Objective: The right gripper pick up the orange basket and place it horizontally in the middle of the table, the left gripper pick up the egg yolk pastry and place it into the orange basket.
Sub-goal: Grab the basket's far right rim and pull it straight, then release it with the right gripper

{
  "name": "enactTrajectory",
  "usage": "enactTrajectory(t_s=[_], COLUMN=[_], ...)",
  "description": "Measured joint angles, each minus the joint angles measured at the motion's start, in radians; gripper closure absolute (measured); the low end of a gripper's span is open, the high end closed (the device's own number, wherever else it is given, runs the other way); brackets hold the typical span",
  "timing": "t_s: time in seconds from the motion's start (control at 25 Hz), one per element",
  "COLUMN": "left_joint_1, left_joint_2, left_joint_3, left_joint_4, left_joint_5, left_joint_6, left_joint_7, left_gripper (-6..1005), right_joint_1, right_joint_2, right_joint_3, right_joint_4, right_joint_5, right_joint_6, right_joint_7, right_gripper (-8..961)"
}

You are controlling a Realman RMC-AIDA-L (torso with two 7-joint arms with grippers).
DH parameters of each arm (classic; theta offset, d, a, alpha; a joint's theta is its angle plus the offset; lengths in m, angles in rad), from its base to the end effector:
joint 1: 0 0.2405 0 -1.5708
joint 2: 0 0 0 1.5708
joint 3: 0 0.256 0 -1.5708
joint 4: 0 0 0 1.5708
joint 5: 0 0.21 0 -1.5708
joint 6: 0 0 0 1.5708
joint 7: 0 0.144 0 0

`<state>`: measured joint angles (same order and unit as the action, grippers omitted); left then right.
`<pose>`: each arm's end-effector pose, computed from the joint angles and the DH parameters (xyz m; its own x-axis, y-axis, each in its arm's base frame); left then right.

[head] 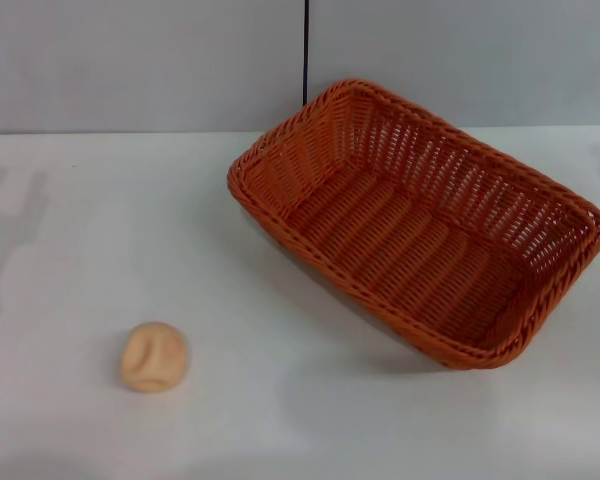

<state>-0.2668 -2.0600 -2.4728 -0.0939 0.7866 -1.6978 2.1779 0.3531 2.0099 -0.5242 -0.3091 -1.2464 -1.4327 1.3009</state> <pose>-0.3459 0.2529 0.0616 0.1228 -0.2416 0.9626 0.9192 -0.3380 -0.2021 0.3436 0.3118 0.0719 0.1788 -0.1101 -0.9777 -0.9077 -0.4019 -0.1207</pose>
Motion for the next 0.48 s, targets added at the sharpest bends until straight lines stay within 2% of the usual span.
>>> enactTrajectory(t_s=[0.04,0.12,0.16,0.2,0.24,0.28,0.32,0.36,0.4,0.48], left_joint_1=[0.000,0.000,0.000,0.000,-0.001,-0.002,-0.002,-0.002,-0.002,-0.002], left_joint_2=[0.000,0.000,0.000,0.000,0.000,0.000,0.000,0.000,0.000,0.001], left_joint_3=[0.000,0.000,0.000,0.002,0.002,0.002,0.003,0.003,0.004,0.006], left_joint_4=[-0.004,-0.008,-0.010,-0.011,-0.011,-0.011,-0.011,-0.011,-0.011,-0.017], left_joint_5=[0.000,0.000,0.000,0.000,0.000,0.000,0.000,0.000,0.000,0.000], left_joint_6=[0.000,0.002,0.003,0.004,0.005,0.005,0.005,0.005,0.005,0.005], left_joint_7=[0.000,0.000,0.000,0.000,0.000,0.000,0.000,0.000,0.000,0.000], left_gripper=[334,334,334,334,334,334,334,334,334,334], right_joint_1=[0.004,0.008,0.018,0.018,0.026,0.042,0.042,0.068,0.068,0.100], right_joint_2=[-0.010,-0.017,-0.035,-0.035,-0.048,-0.079,-0.079,-0.113,-0.113,-0.136], right_joint_3=[0.000,0.000,0.000,0.000,0.000,0.000,0.000,0.005,0.005,0.011], right_joint_4=[-0.054,-0.094,-0.168,-0.168,-0.206,-0.268,-0.268,-0.333,-0.333,-0.403], right_joint_5=[-0.067,-0.109,-0.202,-0.202,-0.251,-0.333,-0.333,-0.417,-0.417,-0.512], right_joint_6=[0.001,0.001,0.000,0.000,-0.005,-0.027,-0.027,-0.065,-0.065,-0.110], right_joint_7=[0.066,0.105,0.184,0.184,0.231,0.323,0.323,0.413,0.413,0.495], right_gripper=[391,391,391,391,391,391,391,391,391,390])
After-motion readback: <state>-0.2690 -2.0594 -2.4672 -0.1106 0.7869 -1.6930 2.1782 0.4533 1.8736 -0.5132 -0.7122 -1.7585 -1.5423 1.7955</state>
